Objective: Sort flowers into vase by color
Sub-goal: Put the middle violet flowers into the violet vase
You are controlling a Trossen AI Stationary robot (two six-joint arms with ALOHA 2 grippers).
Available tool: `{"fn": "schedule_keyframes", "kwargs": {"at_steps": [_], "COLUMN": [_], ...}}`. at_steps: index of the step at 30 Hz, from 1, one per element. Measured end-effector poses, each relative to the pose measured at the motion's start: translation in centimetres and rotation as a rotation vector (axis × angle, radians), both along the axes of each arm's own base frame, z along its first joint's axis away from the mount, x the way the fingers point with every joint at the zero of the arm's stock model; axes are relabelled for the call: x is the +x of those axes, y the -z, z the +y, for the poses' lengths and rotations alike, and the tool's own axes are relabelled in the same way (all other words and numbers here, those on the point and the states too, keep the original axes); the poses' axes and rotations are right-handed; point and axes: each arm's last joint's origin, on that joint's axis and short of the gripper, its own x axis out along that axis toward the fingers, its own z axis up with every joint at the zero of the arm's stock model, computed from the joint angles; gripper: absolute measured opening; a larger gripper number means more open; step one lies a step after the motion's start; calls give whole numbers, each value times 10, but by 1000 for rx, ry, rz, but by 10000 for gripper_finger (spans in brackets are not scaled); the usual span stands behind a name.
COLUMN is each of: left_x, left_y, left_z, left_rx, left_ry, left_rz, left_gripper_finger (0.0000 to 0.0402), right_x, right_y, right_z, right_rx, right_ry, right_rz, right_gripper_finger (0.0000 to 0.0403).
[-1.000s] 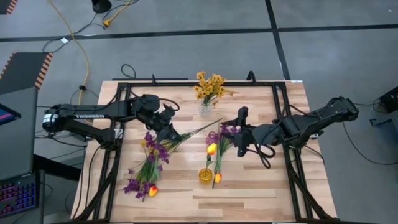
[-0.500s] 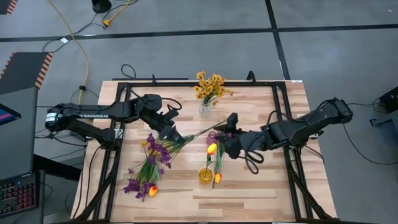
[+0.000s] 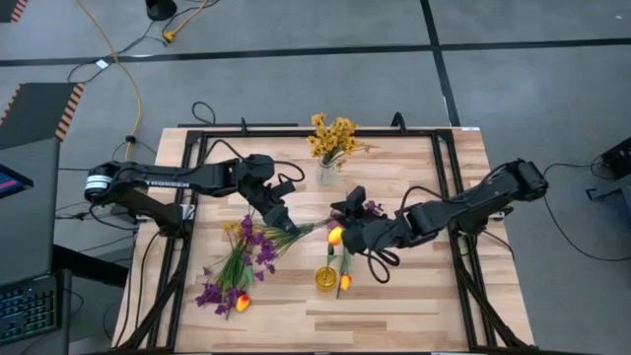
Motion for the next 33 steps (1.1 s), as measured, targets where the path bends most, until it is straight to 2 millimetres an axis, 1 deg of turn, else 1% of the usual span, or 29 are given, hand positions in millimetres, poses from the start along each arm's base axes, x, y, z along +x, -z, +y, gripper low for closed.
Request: {"fn": "schedule_keyframes", "kwargs": {"at_steps": [4,12,17,21,25,29,33], "left_x": [1,2,2,2,2,4,5], "left_y": [0,-2,-2,-1,-2,-3,-3], "left_z": [0,0,0,0,1,0,-1], "left_rx": [-3,-12,-12,2,81,167,234], "left_ry": [7,3,2,-12,13,20,-14], "left_rz": [-3,-19,-18,-21,-84,-152,-172], "left_gripper_finger": [16,16,16,16,23,41,71], "right_x": [0,0,-1,-1,-1,-1,-1], "right_y": [2,2,3,3,3,3,3], "right_z": [0,0,0,0,0,0,0], "right_rx": [0,9,7,5,3,3,4], "right_ry": [1,5,5,4,6,7,6], "right_rz": [10,7,17,24,26,24,22], "right_gripper_finger": [163,73,38,33,40,40,33]}}
